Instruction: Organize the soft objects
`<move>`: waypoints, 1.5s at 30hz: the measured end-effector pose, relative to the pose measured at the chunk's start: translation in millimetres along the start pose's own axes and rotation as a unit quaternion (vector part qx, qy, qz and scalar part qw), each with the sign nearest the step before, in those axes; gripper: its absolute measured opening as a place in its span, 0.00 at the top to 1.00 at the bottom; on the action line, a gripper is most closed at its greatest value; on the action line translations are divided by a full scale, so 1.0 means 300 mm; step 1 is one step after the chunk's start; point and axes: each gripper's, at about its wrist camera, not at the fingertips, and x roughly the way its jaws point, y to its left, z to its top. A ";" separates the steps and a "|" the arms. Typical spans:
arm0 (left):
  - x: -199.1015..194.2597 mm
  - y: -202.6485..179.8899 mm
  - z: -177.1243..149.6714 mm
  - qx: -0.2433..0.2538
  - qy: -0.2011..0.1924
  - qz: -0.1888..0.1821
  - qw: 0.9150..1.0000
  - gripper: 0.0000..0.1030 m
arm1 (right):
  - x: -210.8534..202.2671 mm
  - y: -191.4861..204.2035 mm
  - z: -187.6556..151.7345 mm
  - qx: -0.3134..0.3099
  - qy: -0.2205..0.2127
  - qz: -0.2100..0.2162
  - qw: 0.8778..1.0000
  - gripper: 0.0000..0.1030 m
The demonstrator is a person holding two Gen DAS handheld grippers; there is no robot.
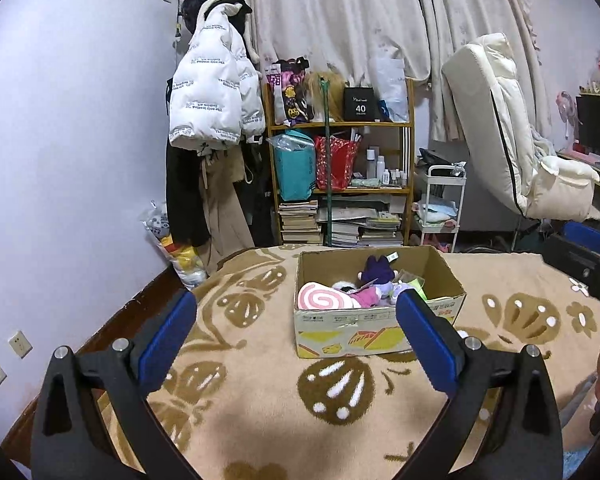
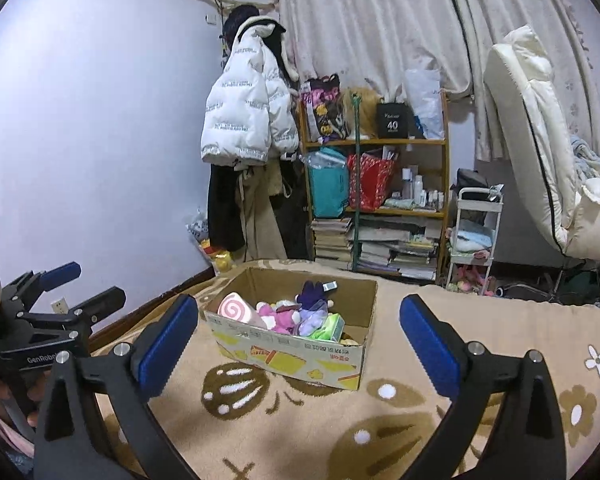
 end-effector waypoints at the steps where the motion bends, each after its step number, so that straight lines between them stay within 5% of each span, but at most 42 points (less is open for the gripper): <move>1: -0.004 0.001 -0.003 0.000 -0.002 0.001 1.000 0.04 | -0.008 -0.001 0.001 -0.001 -0.004 -0.003 1.000 0.00; 45: 0.191 0.016 -0.100 -0.021 0.063 -0.038 0.997 0.04 | 0.076 -0.104 -0.075 0.042 0.009 -0.035 0.998 0.00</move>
